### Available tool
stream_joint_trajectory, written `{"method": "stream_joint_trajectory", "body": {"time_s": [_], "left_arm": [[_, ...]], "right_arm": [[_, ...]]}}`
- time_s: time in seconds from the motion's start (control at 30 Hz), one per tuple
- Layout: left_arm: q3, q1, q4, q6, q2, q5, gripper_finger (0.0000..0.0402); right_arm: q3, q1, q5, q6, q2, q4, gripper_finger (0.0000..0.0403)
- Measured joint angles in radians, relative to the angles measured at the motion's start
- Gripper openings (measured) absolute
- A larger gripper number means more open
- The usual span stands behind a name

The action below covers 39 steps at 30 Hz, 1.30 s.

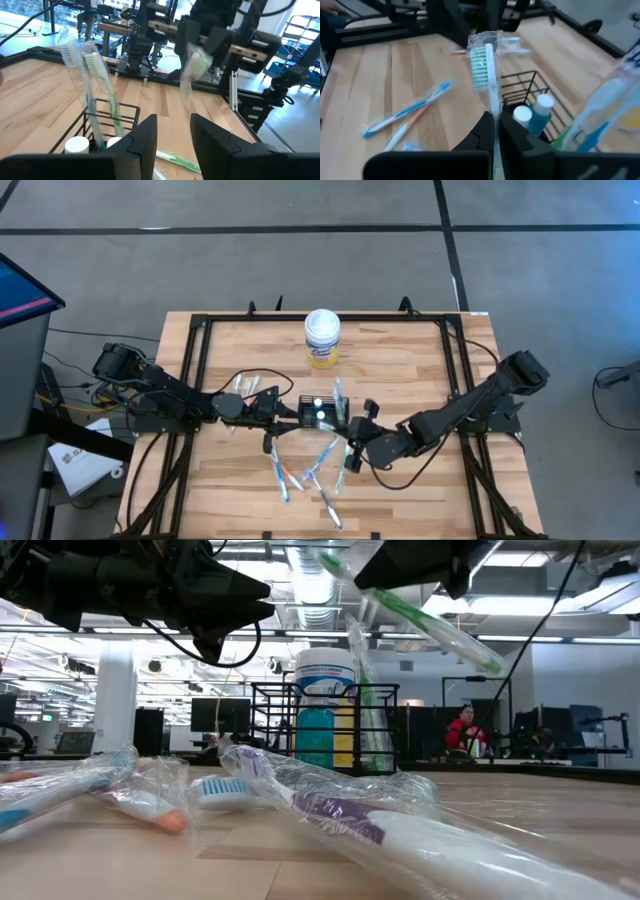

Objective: Pick & Place toothbrushing station
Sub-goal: Put the left green toothbrush into the black mesh organizer

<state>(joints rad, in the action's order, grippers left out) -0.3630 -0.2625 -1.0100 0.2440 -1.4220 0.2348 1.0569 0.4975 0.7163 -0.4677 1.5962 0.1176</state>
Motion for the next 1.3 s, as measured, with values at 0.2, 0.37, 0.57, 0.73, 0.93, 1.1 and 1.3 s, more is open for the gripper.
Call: {"method": "stream_joint_trajectory", "body": {"time_s": [0.2,0.37,0.57,0.73,0.93,1.1,1.3], "left_arm": [[0.0,0.0,0.0,0.0,0.0,0.0,0.0113],[0.0,0.0,0.0,0.0,0.0,0.0,0.0113],[0.0,0.0,0.0,-0.001,0.0,0.0,0.0113],[0.0,0.0,0.001,-0.001,0.0,0.0,0.0113],[0.0,0.0,0.001,-0.001,0.0,0.0,0.0113],[0.0,0.0,0.008,-0.001,0.0,0.0,0.0113],[0.0,0.0,0.008,-0.002,0.0,0.0,0.0113]], "right_arm": [[0.0,-0.029,-0.001,0.089,-0.012,-0.07,0.0],[0.0,-0.04,0.009,0.133,-0.025,-0.083,0.0],[0.0,-0.051,0.014,0.2,-0.03,-0.137,0.0],[0.0,-0.056,-0.005,0.243,-0.031,-0.168,0.0],[0.0,-0.083,-0.019,0.291,-0.059,-0.166,0.0],[-0.042,-0.109,-0.037,0.311,-0.146,-0.165,0.0],[-0.308,-0.112,-0.079,0.367,-0.292,-0.553,0.0]]}}
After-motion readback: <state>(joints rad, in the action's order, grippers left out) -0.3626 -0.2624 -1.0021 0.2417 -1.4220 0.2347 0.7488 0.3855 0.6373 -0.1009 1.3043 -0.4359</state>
